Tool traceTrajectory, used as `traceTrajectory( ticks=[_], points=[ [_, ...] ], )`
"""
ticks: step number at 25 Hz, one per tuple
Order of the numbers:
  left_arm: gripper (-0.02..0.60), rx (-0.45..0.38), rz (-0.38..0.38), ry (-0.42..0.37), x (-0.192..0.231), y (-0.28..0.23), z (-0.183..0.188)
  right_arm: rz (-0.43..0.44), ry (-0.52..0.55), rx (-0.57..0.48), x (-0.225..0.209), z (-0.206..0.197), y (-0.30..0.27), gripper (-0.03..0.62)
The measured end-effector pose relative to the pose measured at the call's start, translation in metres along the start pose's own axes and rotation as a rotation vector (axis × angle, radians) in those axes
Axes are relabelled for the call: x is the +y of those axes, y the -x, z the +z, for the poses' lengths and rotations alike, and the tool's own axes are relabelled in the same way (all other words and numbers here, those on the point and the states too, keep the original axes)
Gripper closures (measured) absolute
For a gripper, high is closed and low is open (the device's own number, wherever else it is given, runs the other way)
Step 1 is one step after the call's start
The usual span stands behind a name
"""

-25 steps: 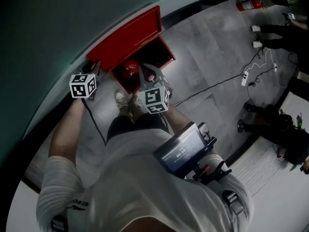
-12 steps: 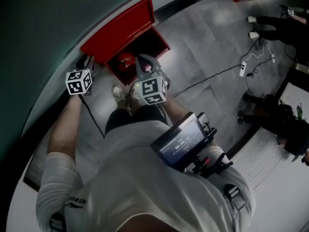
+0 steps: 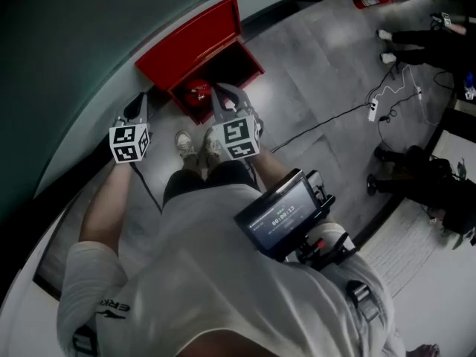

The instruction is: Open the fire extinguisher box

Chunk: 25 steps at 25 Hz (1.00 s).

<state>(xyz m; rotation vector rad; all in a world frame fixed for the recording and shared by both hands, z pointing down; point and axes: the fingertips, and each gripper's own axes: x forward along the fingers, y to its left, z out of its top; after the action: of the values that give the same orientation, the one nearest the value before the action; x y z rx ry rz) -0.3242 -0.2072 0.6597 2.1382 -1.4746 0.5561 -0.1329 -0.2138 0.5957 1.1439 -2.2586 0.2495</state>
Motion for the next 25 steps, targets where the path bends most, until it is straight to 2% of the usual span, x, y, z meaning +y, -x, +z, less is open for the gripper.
traceTrajectory(
  ticks=[4, 7, 11, 13, 16, 20, 25],
  points=[
    [0.578, -0.096, -0.025, 0.039, -0.023, 0.020, 0.023, 0.014, -0.106, 0.007, 0.000, 0.000, 0.000, 0.582],
    [0.578, -0.167, -0.027, 0.091, -0.045, 0.036, 0.024, 0.036, -0.153, -0.005, 0.004, -0.008, 0.001, 0.582],
    [0.578, -0.233, -0.006, 0.110, -0.105, 0.087, 0.034, 0.108, -0.121, -0.069, 0.014, 0.002, 0.051, 0.582],
    [0.580, -0.262, 0.025, 0.113, -0.137, 0.118, 0.047, 0.154, -0.100, -0.105, 0.016, 0.015, 0.088, 0.582],
    [0.580, -0.307, 0.079, 0.131, -0.167, 0.138, 0.056, 0.221, -0.065, -0.157, 0.013, 0.025, 0.119, 0.582],
    [0.580, -0.352, 0.143, 0.161, -0.206, 0.158, 0.049, 0.284, -0.034, -0.220, 0.003, 0.020, 0.160, 0.582],
    [0.578, -0.382, 0.210, 0.154, -0.252, 0.196, 0.045, 0.338, -0.017, -0.256, -0.004, 0.008, 0.213, 0.582]
  ],
)
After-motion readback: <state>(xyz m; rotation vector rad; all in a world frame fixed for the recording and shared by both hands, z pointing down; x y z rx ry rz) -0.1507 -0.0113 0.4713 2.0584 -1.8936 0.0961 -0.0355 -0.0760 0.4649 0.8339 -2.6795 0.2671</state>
